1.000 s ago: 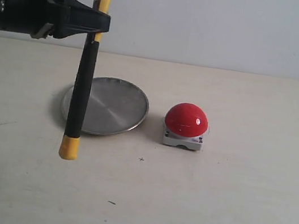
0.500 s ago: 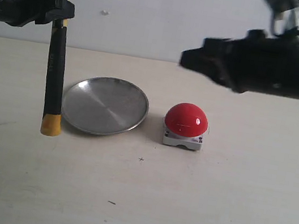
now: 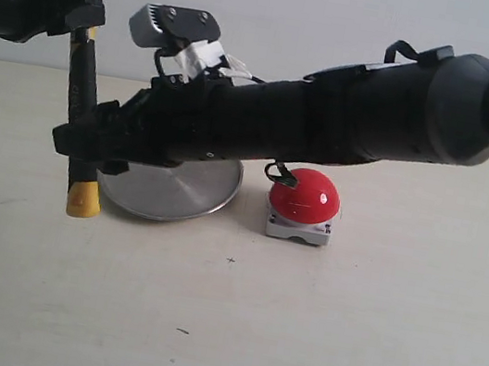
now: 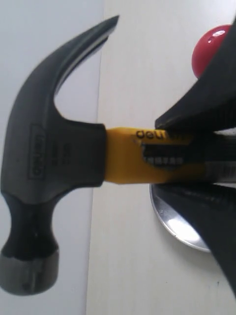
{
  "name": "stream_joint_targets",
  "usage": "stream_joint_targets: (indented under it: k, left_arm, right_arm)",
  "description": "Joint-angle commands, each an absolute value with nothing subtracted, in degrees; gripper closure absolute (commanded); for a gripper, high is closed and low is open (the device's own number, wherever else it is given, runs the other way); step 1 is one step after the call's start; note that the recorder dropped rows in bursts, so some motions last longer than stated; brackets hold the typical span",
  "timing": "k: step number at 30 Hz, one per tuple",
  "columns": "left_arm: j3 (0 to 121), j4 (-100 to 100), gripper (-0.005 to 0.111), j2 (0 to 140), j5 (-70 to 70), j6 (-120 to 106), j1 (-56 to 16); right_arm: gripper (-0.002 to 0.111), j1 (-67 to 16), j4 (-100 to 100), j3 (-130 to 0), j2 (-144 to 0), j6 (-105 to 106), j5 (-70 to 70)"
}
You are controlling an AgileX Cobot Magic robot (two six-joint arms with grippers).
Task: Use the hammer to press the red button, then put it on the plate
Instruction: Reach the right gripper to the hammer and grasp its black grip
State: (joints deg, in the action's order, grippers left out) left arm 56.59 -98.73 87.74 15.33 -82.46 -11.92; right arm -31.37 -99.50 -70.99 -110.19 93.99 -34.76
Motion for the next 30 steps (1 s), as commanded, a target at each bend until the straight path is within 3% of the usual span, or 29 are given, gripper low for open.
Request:
stream_joint_targets:
  k: [1,16,20,22,28,30]
  left_arm:
    - [57.7,-99.9,0.107,86.7,17.3,-82.0,-11.9]
    - [57.7,-99.9,0.107,86.7,20.2,-82.0,-11.9]
    - [57.7,-99.9,0.107,86.7,20.2,-82.0,-11.9]
    - [57.7,-99.9,0.107,86.7,20.2,-82.0,-11.9]
    - [57.5,-99.9,0.107,86.7,20.2,-82.0,-11.9]
    - [57.5,-99.9,0.107,86.7,21.1,-82.0,-11.9]
  right_arm:
    - [0.043,-32.4,-99.9,-74.7,-111.3,95.9,-31.4]
    - [0.043,-32.4,-99.9,-82.5,-118.7,95.6,-29.5]
    - [0.049,-32.4,-99.9,-85.8,-121.4,92.7,-28.1]
    - [0.054,-32.4,-99.9,-86.2,-121.6,91.8,-27.2]
    - [0.085,-32.4,-99.9,-86.2,-121.6,88.2,-25.0]
    - [0.104,-32.4,-99.9,-86.2,-121.6,85.9,-25.0]
